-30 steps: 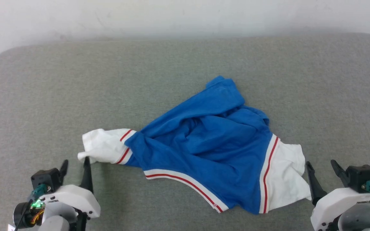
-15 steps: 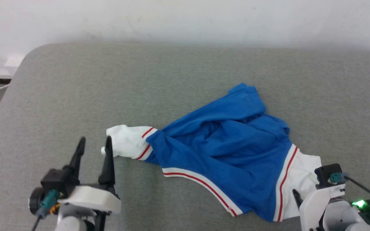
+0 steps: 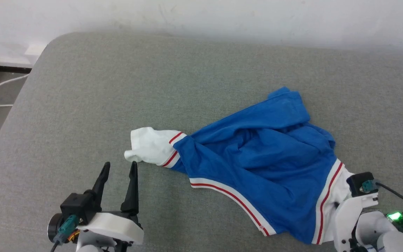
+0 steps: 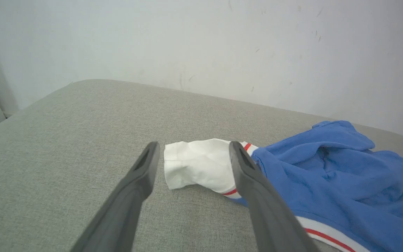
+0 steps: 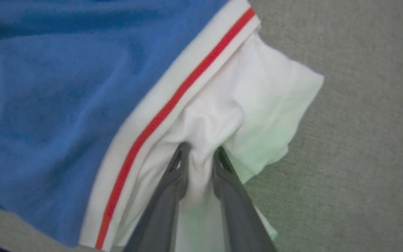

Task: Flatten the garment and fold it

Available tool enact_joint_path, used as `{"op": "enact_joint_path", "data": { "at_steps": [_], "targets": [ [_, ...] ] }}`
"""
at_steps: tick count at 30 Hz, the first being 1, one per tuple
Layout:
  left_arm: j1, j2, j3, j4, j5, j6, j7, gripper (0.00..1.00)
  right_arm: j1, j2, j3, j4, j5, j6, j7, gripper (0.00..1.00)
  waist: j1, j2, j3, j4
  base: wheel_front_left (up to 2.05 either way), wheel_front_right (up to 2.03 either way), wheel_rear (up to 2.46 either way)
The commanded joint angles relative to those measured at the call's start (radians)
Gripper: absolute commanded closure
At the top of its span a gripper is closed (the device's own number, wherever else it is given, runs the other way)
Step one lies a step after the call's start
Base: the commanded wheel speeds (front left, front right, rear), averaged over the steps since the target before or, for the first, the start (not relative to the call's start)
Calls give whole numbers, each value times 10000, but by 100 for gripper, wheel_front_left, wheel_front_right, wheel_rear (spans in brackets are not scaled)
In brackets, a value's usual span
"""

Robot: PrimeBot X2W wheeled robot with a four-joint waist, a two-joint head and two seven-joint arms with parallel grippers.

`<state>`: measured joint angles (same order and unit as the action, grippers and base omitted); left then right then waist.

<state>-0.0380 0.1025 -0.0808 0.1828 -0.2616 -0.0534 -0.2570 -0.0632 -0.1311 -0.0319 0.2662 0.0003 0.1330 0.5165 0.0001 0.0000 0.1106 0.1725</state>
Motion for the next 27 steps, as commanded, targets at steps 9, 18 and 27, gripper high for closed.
{"op": "enact_joint_path", "data": {
  "at_steps": [9,18,27],
  "targets": [
    [-25,-271,100,22,-97,-360,-47,0,-512,-784,-1338,343,-581,-23,-736,100,-1,0,-306,-296,0,0,0],
    [100,-422,-1141,702,-891,-664,1010,0,-374,-238,-1826,367,-506,-23,-1955,0,-1,0,-461,-881,0,0,0],
    [325,-482,-2358,314,-2134,-703,4100,0,116,299,-1526,-593,-344,-23,-2413,0,-1,0,-360,-1635,0,0,0]
  ]
}}
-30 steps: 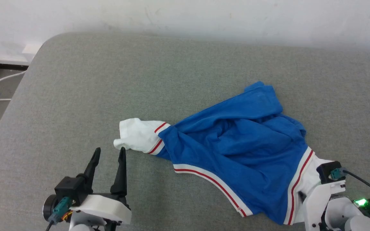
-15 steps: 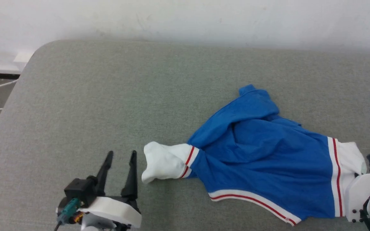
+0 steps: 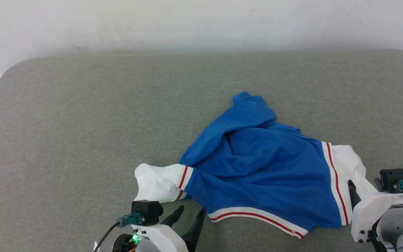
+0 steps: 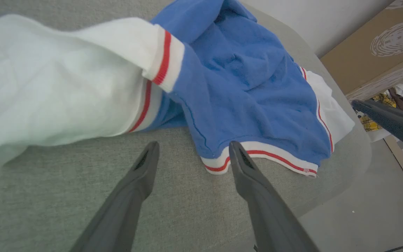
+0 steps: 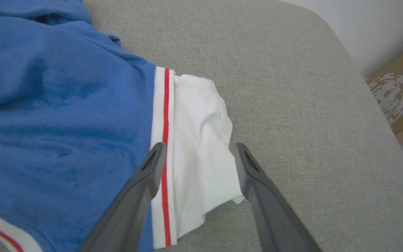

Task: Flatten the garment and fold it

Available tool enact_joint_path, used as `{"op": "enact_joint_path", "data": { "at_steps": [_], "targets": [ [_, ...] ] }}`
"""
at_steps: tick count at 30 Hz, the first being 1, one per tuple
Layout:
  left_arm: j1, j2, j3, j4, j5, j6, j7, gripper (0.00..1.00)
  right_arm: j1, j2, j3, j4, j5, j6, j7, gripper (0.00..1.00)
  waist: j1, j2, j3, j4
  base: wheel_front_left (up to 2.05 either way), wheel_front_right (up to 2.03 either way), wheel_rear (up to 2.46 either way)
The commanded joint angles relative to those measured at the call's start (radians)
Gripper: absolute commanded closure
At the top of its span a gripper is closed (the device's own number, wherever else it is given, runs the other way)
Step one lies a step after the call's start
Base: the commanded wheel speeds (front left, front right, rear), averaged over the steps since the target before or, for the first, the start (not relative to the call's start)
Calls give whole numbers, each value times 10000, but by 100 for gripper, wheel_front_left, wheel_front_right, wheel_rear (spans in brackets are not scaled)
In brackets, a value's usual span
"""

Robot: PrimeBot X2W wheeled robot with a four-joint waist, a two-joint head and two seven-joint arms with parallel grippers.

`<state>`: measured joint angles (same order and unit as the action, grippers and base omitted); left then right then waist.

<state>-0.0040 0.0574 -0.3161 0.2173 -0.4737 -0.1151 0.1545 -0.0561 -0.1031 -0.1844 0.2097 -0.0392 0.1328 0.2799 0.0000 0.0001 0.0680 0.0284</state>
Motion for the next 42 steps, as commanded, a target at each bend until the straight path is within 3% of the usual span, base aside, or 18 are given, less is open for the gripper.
{"op": "enact_joint_path", "data": {
  "at_steps": [1,8,13,14,15,21,26,32,40,41,42],
  "targets": [
    [-63,-34,-47,-92,-42,-29,98,0,65,58,35,-117,68,-21,-44,0,0,-1,110,-276,0,0,0],
    [-965,-58,73,153,-650,526,631,0,-44,280,332,-516,268,-21,7,0,0,-1,610,-793,0,0,0],
    [-1735,-61,33,565,-773,447,583,0,-202,359,437,-691,325,-21,-14,0,0,-1,882,-955,0,0,0],
    [-1836,-62,30,645,-836,421,565,61,-215,369,423,-699,317,-21,-28,0,0,-1,906,-957,0,0,0],
    [-1942,-62,29,702,-851,400,499,100,-224,377,408,-703,306,-21,-40,0,0,-1,932,-950,0,0,0],
    [-2525,110,395,582,-717,360,-526,100,-231,431,397,-666,291,-21,-163,0,0,-1,813,-661,0,0,0],
    [-2077,217,576,-419,-915,306,-964,100,-82,462,304,-627,332,-21,-240,0,0,-1,487,-237,0,0,0],
    [-210,569,342,-1280,-1045,460,-477,100,237,494,146,-542,387,-21,-249,0,0,-1,218,346,0,0,0],
    [645,998,135,-103,-871,719,61,100,272,517,341,-421,427,-21,-203,0,0,-1,101,534,0,0,0],
    [617,1045,86,145,-809,739,131,92,275,518,361,-406,435,-21,-205,0,0,-1,81,537,0,0,0],
    [583,1096,32,376,-730,781,217,1,282,520,378,-391,441,-21,-207,0,0,-1,60,538,0,0,0]
  ]
}}
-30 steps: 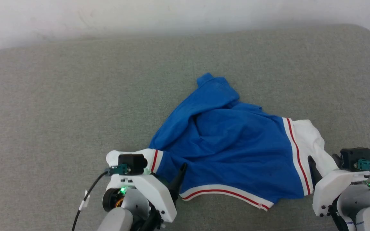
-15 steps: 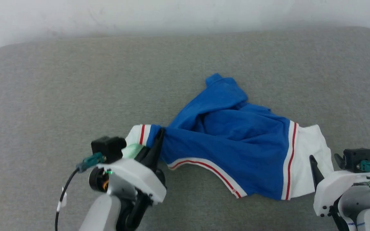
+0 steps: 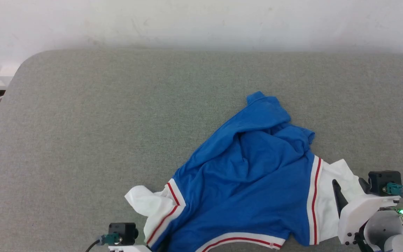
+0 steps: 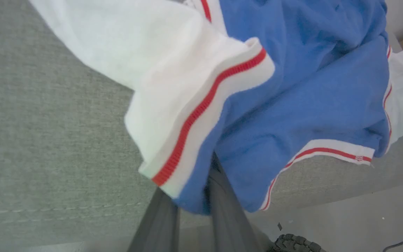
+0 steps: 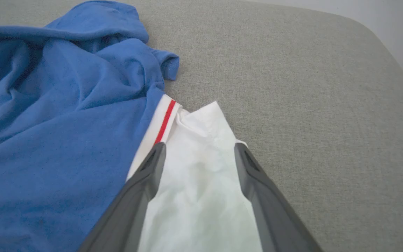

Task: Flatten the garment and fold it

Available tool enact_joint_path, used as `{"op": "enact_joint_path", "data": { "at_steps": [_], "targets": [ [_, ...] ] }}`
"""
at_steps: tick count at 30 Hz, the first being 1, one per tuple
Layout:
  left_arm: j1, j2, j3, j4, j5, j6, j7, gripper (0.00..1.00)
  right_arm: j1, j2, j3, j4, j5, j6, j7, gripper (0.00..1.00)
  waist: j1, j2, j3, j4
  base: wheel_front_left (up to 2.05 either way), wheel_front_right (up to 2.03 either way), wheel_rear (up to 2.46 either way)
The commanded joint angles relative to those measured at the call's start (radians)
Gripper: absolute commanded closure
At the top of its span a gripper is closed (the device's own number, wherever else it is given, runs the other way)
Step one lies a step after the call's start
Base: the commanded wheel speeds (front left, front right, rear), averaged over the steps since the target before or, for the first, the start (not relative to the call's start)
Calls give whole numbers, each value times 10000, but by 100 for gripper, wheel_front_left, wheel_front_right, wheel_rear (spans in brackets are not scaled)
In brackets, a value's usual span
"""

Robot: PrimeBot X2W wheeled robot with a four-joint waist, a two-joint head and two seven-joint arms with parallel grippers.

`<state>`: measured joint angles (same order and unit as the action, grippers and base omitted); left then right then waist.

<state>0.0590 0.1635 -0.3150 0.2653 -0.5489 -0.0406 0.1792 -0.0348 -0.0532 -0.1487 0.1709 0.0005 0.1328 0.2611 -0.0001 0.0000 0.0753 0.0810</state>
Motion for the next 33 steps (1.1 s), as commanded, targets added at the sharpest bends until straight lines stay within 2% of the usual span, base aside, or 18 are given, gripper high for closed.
{"op": "enact_joint_path", "data": {
  "at_steps": [1,8,12,15,16,18,23,28,33],
  "targets": [
    [-85,69,2,84,76,91,17,0,83,23,38,9,49,-21,-25,0,1,0,-34,8,0,0,0],
    [-56,540,520,273,236,647,-308,0,261,27,5,12,112,-21,-79,0,1,0,-171,-29,0,0,0],
    [-75,1163,899,-246,724,1220,-594,0,337,28,-24,18,235,-21,-139,0,1,0,-191,-89,0,0,0],
    [-291,1491,1046,-866,946,1374,-675,0,346,28,37,38,324,-21,-173,0,1,0,-148,-224,0,0,0],
    [-427,1537,1020,-1151,953,1264,-738,0,345,28,48,39,351,-21,-184,0,1,0,-117,-263,0,0,0],
    [-716,1553,756,-1653,725,707,-524,0,342,29,38,11,384,-21,-204,0,1,0,1,-335,0,0,0],
    [-1766,1825,-178,-1997,662,-220,950,0,204,29,69,-121,394,-21,-210,0,1,0,461,-618,0,0,0],
    [-2995,1955,-880,-1289,549,-572,2525,0,27,29,161,-271,431,-21,-214,0,1,0,1001,-1020,0,0,0],
    [-3942,2139,-1411,-262,586,-754,3327,0,-76,29,230,-365,538,-21,-289,0,1,0,1492,-1423,0,0,0]
  ]
}}
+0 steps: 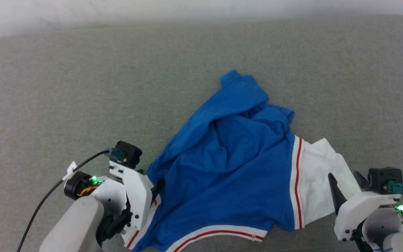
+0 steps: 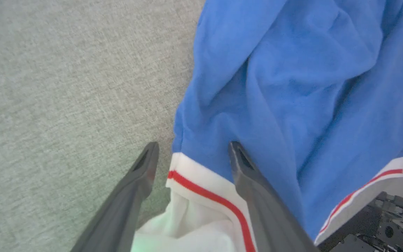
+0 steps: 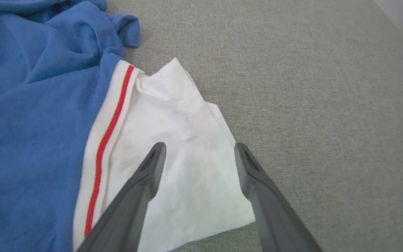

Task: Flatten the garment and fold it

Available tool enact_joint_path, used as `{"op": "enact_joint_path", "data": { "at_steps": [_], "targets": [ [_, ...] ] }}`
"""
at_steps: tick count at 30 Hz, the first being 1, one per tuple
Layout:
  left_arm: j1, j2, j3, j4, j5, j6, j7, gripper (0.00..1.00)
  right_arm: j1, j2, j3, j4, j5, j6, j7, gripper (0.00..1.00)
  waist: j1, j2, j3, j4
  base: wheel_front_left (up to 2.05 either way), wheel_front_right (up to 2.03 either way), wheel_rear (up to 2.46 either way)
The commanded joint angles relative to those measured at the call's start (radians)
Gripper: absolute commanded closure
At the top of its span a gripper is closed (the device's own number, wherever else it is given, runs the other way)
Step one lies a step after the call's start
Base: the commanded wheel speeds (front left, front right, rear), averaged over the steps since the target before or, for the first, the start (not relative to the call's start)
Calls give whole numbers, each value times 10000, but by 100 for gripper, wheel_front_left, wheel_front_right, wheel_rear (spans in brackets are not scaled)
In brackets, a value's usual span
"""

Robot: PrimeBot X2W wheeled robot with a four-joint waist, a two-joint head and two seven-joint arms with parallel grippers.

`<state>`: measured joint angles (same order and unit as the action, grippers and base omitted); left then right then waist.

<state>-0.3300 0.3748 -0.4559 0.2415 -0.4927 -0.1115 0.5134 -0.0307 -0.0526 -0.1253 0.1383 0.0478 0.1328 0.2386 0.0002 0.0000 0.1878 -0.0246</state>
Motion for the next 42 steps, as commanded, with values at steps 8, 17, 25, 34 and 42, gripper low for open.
{"op": "enact_joint_path", "data": {
  "at_steps": [8,17,25,34,42],
  "targets": [
    [-874,525,18,701,-285,-155,-679,100,-226,24,186,-23,208,-21,-269,0,-2,0,651,-913,0,0,0],
    [-2354,779,1161,1168,-61,216,-2975,100,-326,24,438,-101,291,-21,-378,0,-2,0,630,-1352,0,0,0],
    [-3091,821,1145,2812,369,431,-3719,15,-394,24,599,-126,389,-21,-513,0,-2,0,954,-1531,0,0,0],
    [-3127,580,1283,3889,557,535,-6302,0,-326,24,474,-62,304,-21,-420,0,-2,0,486,-1176,0,0,0],
    [-1670,416,1910,2363,167,958,-7571,0,43,24,253,-109,13,-21,966,0,-2,0,-341,-389,0,0,0]
  ]
}}
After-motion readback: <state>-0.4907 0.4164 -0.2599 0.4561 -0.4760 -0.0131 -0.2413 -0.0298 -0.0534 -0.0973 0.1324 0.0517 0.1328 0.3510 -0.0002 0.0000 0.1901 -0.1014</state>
